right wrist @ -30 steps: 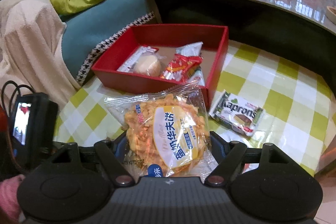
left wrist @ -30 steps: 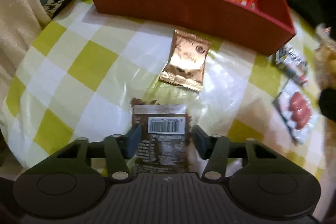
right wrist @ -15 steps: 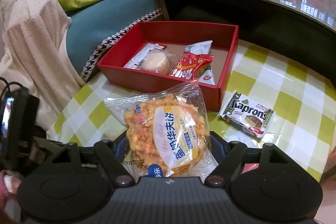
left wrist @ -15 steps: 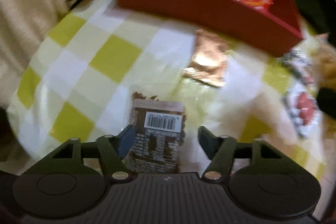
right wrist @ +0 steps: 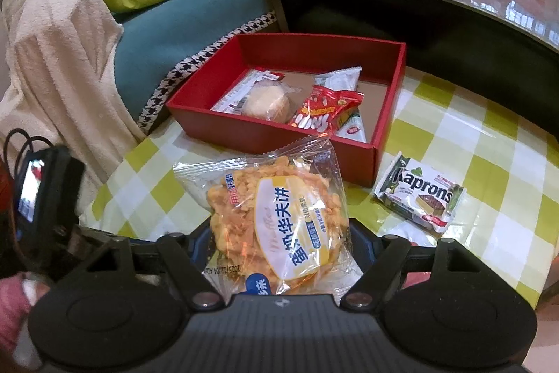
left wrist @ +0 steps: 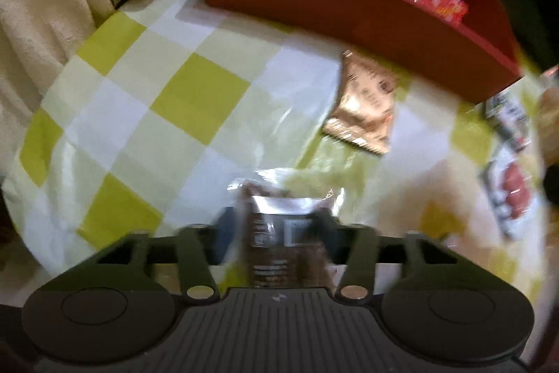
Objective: Organize snacks
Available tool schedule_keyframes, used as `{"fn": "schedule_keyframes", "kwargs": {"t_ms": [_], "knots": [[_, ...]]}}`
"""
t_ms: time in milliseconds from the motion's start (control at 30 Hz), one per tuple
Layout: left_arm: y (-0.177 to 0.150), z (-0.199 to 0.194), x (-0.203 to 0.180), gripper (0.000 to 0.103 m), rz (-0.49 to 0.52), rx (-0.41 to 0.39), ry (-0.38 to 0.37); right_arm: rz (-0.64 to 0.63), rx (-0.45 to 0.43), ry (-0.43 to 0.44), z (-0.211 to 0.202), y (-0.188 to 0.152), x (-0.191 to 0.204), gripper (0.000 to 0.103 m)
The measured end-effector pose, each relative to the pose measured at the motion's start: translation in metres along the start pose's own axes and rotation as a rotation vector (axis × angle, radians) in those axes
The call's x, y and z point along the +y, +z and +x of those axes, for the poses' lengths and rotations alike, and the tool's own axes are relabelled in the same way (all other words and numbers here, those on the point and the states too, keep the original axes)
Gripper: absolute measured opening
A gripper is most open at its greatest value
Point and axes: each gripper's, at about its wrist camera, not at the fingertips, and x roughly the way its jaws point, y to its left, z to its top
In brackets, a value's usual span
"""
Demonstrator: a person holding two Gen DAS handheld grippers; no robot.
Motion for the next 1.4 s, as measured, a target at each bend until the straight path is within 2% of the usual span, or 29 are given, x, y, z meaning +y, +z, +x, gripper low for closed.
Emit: {"fn": "schedule_keyframes", "kwargs": {"t_ms": [33, 100, 167, 267, 367, 467, 567, 700, 767, 833, 933, 1033, 1133, 1400], "knots": [[0.002, -0.004, 0.001, 0.035, -0.01, -0.002, -0.03, 0.001, 0.001, 0.001, 0.0, 0.0, 0.0, 0.084], [0.004, -0.008, 0.0, 0.033, -0.01, -0.007, -0.047, 0.006, 0.003, 0.001, 0.001, -0.001, -0.001, 0.084], [0.002, -0.007, -0.008, 0.034, 0.033, -0.012, -0.045, 0.011, 0.004, 0.001, 0.002, -0.001, -0.002, 0.084], [-0.002, 0.002, -0.019, 0.035, 0.05, 0.03, -0.087, 0.01, -0.003, 0.002, 0.0, -0.001, -0.002, 0.084], [-0.009, 0.0, -0.026, 0.035, 0.085, 0.032, -0.114, 0.016, -0.007, 0.002, -0.002, -0.001, -0.003, 0.084], [-0.009, -0.003, -0.029, 0.035, 0.088, 0.046, -0.2, 0.026, -0.01, 0.001, -0.004, 0.001, -0.005, 0.084], [-0.015, -0.002, -0.036, 0.035, 0.114, 0.058, -0.242, 0.033, -0.008, -0.005, -0.005, 0.0, -0.008, 0.084], [-0.02, 0.003, -0.043, 0.036, 0.165, 0.065, -0.206, 0.031, 0.004, -0.014, -0.004, -0.003, -0.009, 0.084], [-0.019, 0.001, -0.042, 0.038, 0.159, 0.065, -0.201, 0.027, 0.005, -0.016, -0.003, -0.003, -0.008, 0.084], [-0.014, -0.005, -0.038, 0.049, 0.149, 0.032, -0.19, 0.026, 0.007, -0.018, -0.002, -0.003, -0.008, 0.084], [-0.001, -0.02, -0.03, 0.055, 0.118, -0.023, -0.203, 0.032, 0.004, -0.022, -0.001, 0.0, -0.008, 0.084], [0.022, -0.024, -0.032, 0.062, 0.103, -0.072, -0.133, 0.045, 0.003, -0.023, 0.002, 0.003, -0.011, 0.084], [0.048, -0.015, -0.042, 0.074, 0.103, -0.081, -0.114, 0.065, 0.002, -0.025, 0.006, 0.009, -0.017, 0.084], [0.078, 0.03, -0.065, 0.072, 0.138, -0.039, -0.057, 0.113, 0.004, -0.044, 0.02, 0.029, -0.035, 0.084]]}}
